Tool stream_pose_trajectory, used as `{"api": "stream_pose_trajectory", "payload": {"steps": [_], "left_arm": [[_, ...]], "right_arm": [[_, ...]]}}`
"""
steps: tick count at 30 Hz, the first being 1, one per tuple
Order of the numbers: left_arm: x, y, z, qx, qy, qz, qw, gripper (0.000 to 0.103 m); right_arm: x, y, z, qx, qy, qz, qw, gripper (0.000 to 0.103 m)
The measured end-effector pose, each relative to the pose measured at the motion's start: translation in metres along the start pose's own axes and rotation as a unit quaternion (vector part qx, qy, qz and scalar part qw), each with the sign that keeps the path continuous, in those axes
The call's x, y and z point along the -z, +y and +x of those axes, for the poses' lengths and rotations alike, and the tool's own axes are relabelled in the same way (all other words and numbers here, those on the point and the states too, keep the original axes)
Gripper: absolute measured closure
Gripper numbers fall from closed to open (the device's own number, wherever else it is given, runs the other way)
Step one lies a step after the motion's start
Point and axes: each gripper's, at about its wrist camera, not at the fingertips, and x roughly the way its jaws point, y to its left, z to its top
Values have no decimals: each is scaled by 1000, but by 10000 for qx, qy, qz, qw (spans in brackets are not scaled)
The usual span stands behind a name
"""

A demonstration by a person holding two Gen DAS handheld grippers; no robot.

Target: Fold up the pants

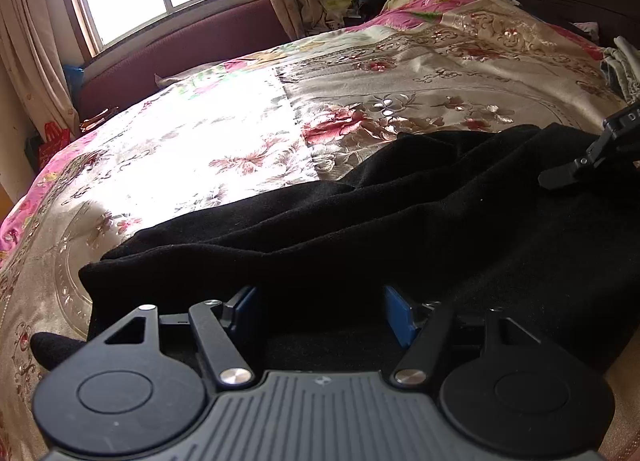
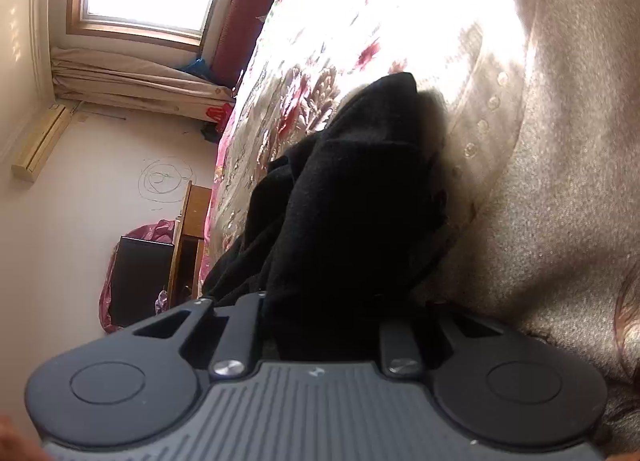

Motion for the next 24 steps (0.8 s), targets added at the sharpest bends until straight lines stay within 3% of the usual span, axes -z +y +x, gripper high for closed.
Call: {"api": "stream_pose_trajectory", "payload": {"steps": [5, 10, 15, 19, 24], "left_arm": [[-10, -40, -7, 486, 2, 250, 9985, 26], [-19, -102, -9, 1247, -270, 391, 9911, 26], [-26, -151, -11, 1728, -530, 534, 9821, 26], [-29, -155, -8, 1738, -559, 489, 9820, 26], [-22, -120, -19, 1859, -750, -174, 9796, 26]], "right_arm": [[4, -4, -51, 207, -237, 22, 9995, 87], [12, -15, -133, 837, -763, 314, 9931, 87], [20, 15, -187, 1508, -1073, 162, 9826, 86], [18, 60, -171, 1814, -980, -282, 9781, 83], [13, 111, -121, 2055, -697, -916, 9719, 82]]}}
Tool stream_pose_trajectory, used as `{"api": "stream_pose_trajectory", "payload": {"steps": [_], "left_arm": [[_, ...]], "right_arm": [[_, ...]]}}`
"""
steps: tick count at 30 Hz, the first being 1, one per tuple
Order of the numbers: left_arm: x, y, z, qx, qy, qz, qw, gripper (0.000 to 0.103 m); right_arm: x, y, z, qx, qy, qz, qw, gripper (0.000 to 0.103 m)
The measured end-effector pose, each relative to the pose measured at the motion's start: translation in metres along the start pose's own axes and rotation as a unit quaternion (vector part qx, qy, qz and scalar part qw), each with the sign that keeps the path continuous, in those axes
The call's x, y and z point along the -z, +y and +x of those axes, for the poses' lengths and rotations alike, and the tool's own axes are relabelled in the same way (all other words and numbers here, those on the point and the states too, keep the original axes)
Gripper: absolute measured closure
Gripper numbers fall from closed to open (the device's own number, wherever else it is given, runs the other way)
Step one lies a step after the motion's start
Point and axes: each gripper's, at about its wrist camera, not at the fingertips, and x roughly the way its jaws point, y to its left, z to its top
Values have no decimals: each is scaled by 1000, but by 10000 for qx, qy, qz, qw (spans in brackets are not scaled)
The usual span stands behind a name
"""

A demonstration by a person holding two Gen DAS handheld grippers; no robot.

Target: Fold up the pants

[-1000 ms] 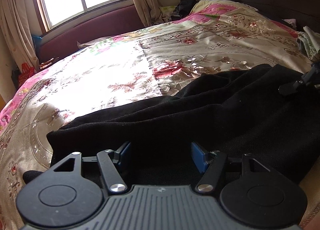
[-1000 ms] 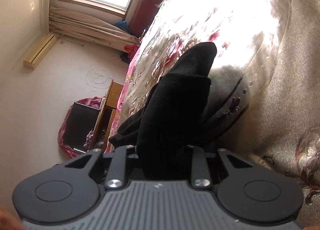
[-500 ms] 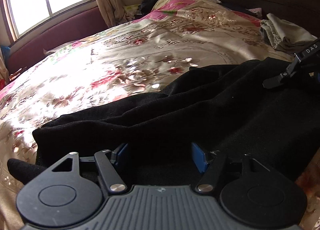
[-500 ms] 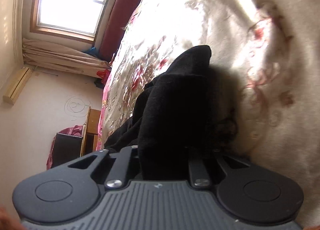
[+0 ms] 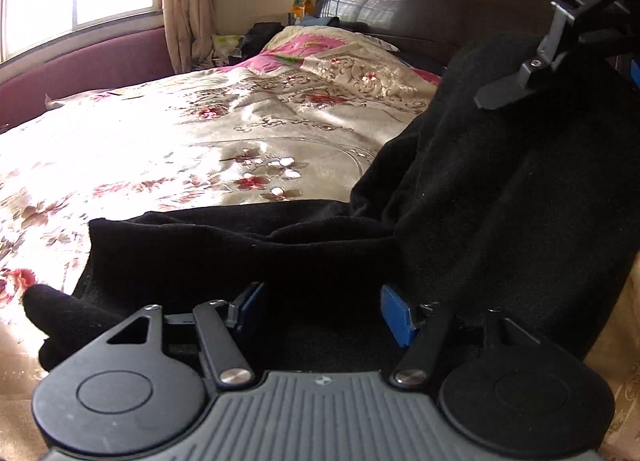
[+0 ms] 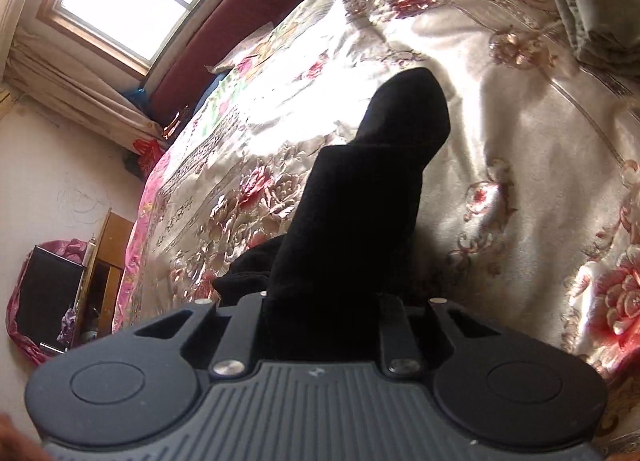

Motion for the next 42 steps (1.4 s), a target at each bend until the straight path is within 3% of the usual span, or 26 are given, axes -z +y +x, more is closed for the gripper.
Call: {"api": "stream_pose_trajectory", "payload": {"steps": [7, 13, 15, 16, 18, 21, 26, 30, 33, 36, 38, 40, 42], "left_arm": [[12, 41, -27, -442, -273, -378, 9979, 26], [37, 77, -68, -710, -588, -852, 9921, 26], [47, 86, -77, -778, -648, -1049, 9893, 24], [53, 90, -80, -756, -643, -1172, 9881, 24], [62, 101, -80, -602, -629, -1490, 9850, 23], [67, 113, -80, -433, -632, -1745, 9817, 23], [71, 109, -88, -554, -657, -1491, 9851, 23], [76, 112, -102, -652, -670, -1526, 9839, 23], [85, 111, -115, -799, -666, -1597, 9817, 23], [93, 118, -124, -997, -598, -1688, 9788, 23], [96, 118, -133, -1067, -577, -1879, 9747, 23], [100, 117, -143, -1089, -585, -2050, 9709, 23], [100, 111, -146, -1161, -572, -2054, 9701, 23]], "right_arm": [[17, 91, 82, 532, 592, -843, 9932, 78], [58, 124, 149, 1058, 895, -1149, 9837, 75], [73, 137, 159, 1264, 884, -1372, 9785, 57], [77, 143, 160, 1263, 878, -1464, 9772, 51], [82, 154, 162, 1209, 884, -1575, 9761, 29], [86, 165, 162, 1029, 903, -1640, 9769, 28], [96, 185, 154, 618, 995, -1945, 9739, 28], [78, 174, 132, 146, 993, -1620, 9817, 28], [65, 169, 121, 212, 802, -1910, 9781, 29], [50, 171, 115, 433, 457, -2602, 9635, 29], [41, 177, 124, 390, 445, -3214, 9451, 29], [34, 183, 141, 278, 581, -3968, 9157, 31], [28, 187, 168, 165, 1037, -4731, 8747, 42]]}}
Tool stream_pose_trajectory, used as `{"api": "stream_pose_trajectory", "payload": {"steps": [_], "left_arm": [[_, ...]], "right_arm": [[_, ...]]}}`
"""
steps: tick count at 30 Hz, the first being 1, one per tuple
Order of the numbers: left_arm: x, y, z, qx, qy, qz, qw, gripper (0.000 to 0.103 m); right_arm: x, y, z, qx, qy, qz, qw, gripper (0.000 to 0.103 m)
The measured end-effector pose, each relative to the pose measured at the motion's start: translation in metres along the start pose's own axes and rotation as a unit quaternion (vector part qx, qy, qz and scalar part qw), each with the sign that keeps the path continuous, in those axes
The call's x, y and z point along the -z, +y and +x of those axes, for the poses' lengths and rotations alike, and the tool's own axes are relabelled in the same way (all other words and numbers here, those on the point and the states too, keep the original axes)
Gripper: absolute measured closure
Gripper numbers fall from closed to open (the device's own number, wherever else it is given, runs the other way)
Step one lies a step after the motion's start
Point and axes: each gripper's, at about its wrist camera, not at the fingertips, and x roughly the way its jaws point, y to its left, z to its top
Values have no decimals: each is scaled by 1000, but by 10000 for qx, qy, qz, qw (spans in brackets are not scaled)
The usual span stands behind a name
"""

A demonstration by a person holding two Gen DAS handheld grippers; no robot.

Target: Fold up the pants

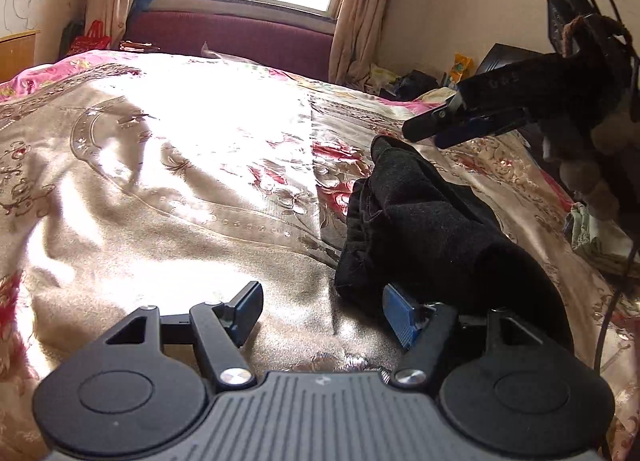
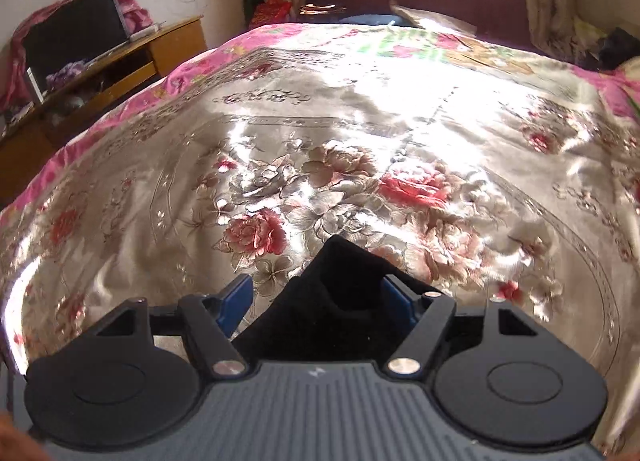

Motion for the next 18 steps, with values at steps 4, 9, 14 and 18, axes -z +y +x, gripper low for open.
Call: {"api": "stream_pose_trajectory", "payload": {"steps": [4, 9, 14, 18], "left_arm": [[1, -10, -12, 7, 69, 141, 9999, 23], [-8, -34, -19, 537, 227, 459, 9972, 23], [-9, -63, 1, 1158, 442, 548, 9908, 23], [-1, -78, 20, 1292, 685, 529, 9878, 23]], "right_arm": [[-13, -22, 26, -879, 654, -276, 9936, 53], [-16, -33, 34, -1835, 1148, -595, 9745, 51], [-21, -32, 51, -1906, 1253, -1048, 9680, 48], [-26, -35, 70, -2159, 1454, -843, 9619, 58]]}}
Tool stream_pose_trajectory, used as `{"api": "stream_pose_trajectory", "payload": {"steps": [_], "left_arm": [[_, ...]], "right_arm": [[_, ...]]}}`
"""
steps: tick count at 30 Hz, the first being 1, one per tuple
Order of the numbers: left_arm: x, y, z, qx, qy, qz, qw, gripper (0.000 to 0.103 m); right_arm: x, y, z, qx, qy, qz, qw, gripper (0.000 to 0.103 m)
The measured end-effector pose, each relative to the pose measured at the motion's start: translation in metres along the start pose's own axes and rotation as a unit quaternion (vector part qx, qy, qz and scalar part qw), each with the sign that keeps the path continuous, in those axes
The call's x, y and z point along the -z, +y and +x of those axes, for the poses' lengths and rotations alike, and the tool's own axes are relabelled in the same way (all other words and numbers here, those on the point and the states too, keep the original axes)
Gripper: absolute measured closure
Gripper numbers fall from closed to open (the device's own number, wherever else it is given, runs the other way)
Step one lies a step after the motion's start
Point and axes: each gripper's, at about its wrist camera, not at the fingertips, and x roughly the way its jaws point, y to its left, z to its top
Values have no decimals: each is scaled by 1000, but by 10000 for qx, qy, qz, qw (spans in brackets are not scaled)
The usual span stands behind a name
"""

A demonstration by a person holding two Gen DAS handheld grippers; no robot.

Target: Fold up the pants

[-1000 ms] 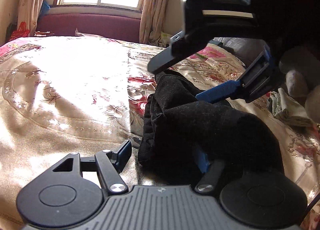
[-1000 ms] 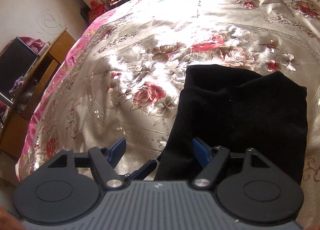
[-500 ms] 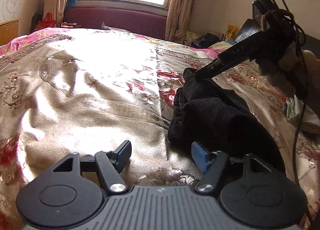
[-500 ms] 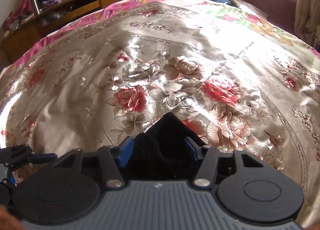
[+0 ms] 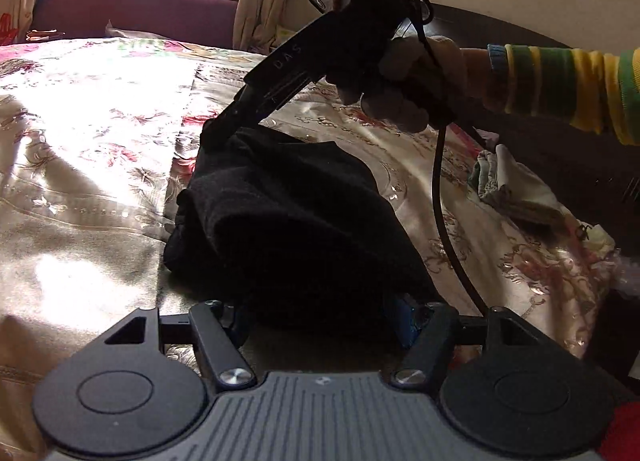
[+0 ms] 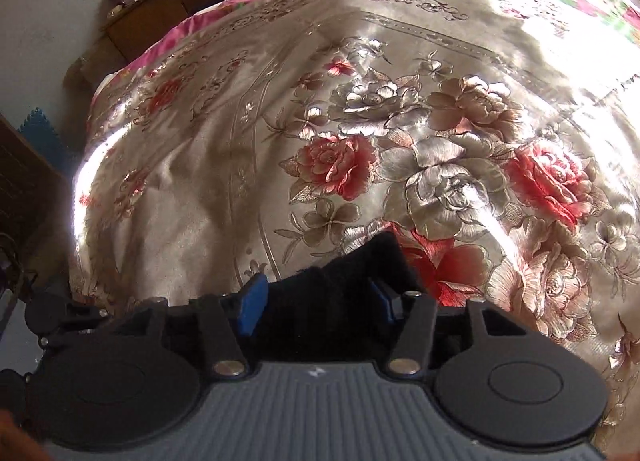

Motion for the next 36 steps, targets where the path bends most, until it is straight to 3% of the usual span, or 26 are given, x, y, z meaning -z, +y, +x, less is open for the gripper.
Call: {"api": "stream_pose_trajectory", "payload": {"steps": [3, 7, 10, 15, 17, 19, 23, 25, 26, 29, 31, 36], "left_arm": [[-2, -2, 7, -47, -19, 48, 10000, 23], [-8, 6, 8, -67, -149, -160, 9997, 23], [-14, 8, 11, -267, -345, -192, 9989, 23], [-20, 12, 8, -767, -555, -350, 9949, 23], [-17, 17, 14, -896, -439, -475, 9939, 24], [-13, 19, 11, -1004, -439, -362, 9933, 23], [-7, 37, 5, -899, -380, -885, 9913, 23], [-7, 42, 7, -831, -366, -1093, 9899, 23], [-7, 40, 8, -839, -388, -1056, 9901, 23], [-11, 29, 9, -968, -431, -655, 9922, 23], [-13, 26, 7, -995, -428, -517, 9928, 23], [-11, 27, 8, -953, -449, -505, 9932, 23]], "right_arm": [[8, 7, -5, -62, 174, 243, 9995, 80], [20, 24, -40, 288, -98, 317, 9990, 87], [23, 28, -60, 600, -545, 588, 9950, 90], [26, 3, -73, 825, -1585, 1457, 9731, 102], [24, -8, -55, 1279, -1433, 1559, 9689, 102], [28, -20, -44, 1047, -1295, 1754, 9703, 102], [40, -24, -57, 809, -1600, 1871, 9658, 95], [44, -12, -65, 481, -1719, 1587, 9711, 94], [43, -3, -65, 393, -1650, 1322, 9766, 91], [37, 14, -49, 503, -1181, 593, 9900, 50], [33, 15, -35, 488, -761, 317, 9954, 49], [26, -5, -24, 291, -531, 395, 9974, 40]]}}
